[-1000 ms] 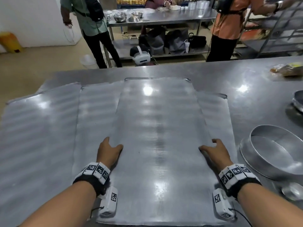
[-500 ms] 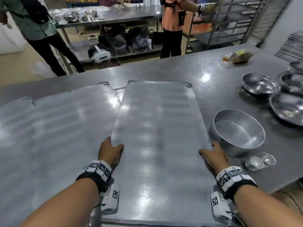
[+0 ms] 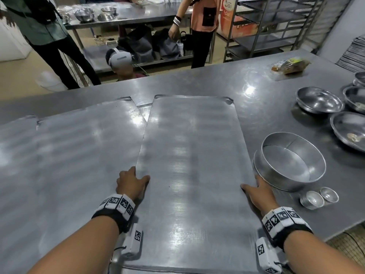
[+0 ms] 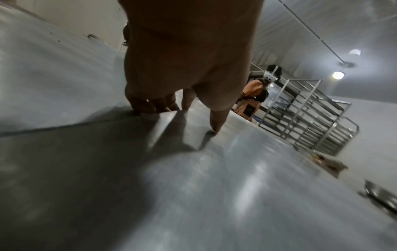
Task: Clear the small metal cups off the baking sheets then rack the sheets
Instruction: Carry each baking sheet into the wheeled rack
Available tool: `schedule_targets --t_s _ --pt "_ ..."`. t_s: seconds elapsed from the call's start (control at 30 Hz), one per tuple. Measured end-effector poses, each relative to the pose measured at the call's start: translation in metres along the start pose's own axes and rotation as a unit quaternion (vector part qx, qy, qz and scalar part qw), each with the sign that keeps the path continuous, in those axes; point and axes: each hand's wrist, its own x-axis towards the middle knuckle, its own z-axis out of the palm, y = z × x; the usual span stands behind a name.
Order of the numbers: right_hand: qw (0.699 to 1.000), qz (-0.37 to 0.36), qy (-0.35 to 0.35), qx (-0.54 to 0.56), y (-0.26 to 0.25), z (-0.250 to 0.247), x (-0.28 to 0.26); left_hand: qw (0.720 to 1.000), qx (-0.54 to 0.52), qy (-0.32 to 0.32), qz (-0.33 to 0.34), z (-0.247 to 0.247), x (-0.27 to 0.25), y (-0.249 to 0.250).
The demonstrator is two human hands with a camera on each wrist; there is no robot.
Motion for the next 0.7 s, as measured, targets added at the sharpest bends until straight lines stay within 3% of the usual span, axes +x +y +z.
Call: schedule_targets --t_s 0.23,0.43,0.7 --pt "0.999 -0.011 0.007 0.046 -0.003 0.000 -0.009 0.993 -0.115 -0.023 0.020 -0.014 0.003 0.003" --pt "0.996 -0.022 -0.020 0.080 -0.021 0.016 -0.017 0.985 -0.163 0.018 0.056 -0.027 -0.011 -0.017" --pt "0.990 -0.076 -0.117 0.029 -0.070 0.076 -0.023 0.974 -0.207 0.092 -0.019 -0.066 -0.040 -0.103"
